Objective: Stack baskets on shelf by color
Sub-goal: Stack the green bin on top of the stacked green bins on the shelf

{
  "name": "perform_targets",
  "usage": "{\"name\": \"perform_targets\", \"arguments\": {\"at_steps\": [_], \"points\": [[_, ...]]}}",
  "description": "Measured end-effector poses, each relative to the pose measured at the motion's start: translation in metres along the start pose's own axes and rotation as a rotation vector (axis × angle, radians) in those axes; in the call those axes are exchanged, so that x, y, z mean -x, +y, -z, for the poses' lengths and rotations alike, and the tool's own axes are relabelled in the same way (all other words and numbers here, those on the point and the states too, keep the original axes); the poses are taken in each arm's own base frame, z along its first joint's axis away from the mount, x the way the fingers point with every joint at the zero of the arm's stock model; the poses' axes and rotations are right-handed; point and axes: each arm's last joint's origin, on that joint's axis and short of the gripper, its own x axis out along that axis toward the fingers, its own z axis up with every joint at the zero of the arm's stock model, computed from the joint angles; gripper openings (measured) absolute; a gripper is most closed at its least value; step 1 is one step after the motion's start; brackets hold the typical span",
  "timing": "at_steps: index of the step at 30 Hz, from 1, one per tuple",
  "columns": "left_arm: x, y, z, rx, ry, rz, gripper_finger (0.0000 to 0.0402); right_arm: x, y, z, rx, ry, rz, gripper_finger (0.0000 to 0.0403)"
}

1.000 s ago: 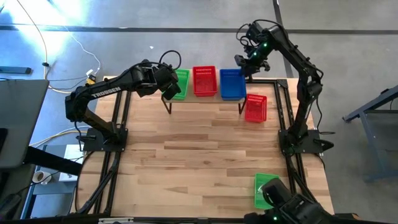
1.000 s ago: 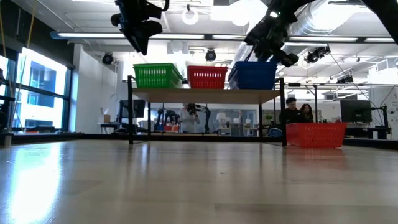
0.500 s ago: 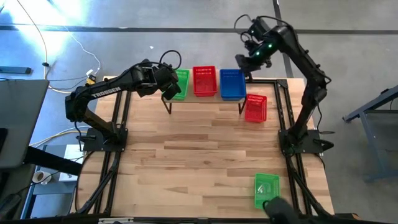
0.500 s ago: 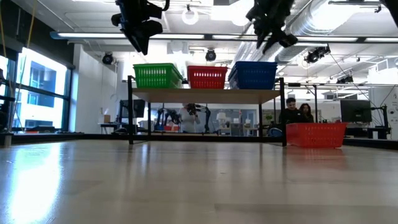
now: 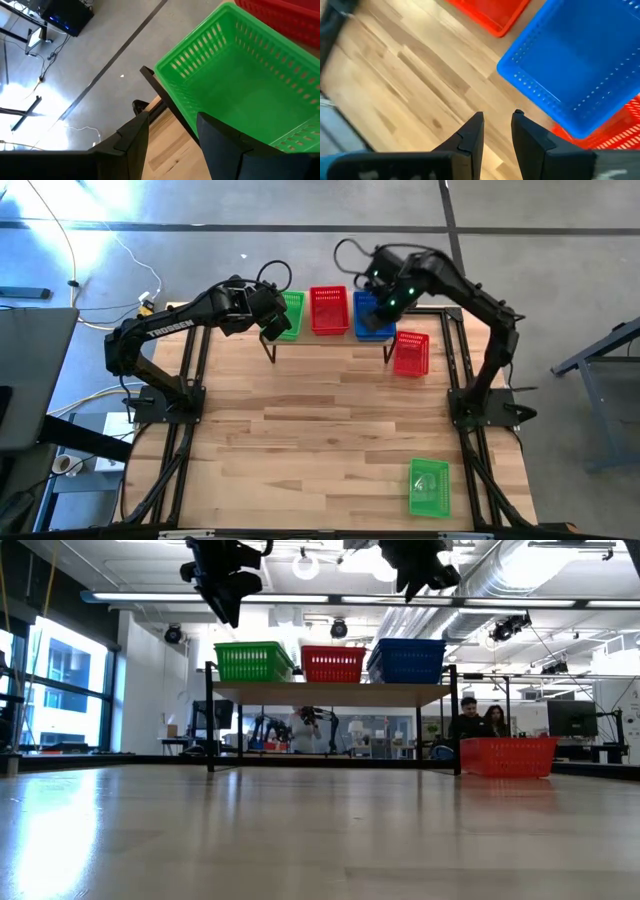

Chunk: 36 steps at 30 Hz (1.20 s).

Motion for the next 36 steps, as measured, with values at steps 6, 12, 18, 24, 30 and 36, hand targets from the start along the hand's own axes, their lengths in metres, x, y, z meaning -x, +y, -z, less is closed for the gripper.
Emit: {"name": "perform_targets", "arguments": {"at_steps": [6, 12, 18, 24, 30, 36], "points": [[0.0, 0.0, 0.0, -0.016, 0.001, 0.008, 0.0156, -0.009, 0.026, 0.015, 0.089, -0.009, 0.081, 0.0086], [0.0, 0.0, 0.0, -0.024, 0.002, 0.021, 0.0156, -0.011, 0.046, 0.029, 0.12, -0.065, 0.173, 0.0086], [0.0, 0.0, 0.0, -0.05, 0.001, 0.023, 0.0156, -0.018, 0.057, 0.043, 0.116, -0.067, 0.217, 0.0086], [0.001, -0.001, 0.0, -0.05, 0.005, 0.047, 0.0156, -0.03, 0.046, 0.08, -0.013, 0.015, 0.265, 0.0086], [0.001, -0.002, 0.0, -0.049, 0.008, 0.069, 0.0156, -0.028, 0.04, 0.122, -0.202, 0.017, 0.265, 0.0086], [0.001, -0.002, -0.001, -0.043, 0.001, 0.073, 0.0156, -0.033, 0.039, 0.157, -0.324, 0.024, 0.26, 0.0086]]}}
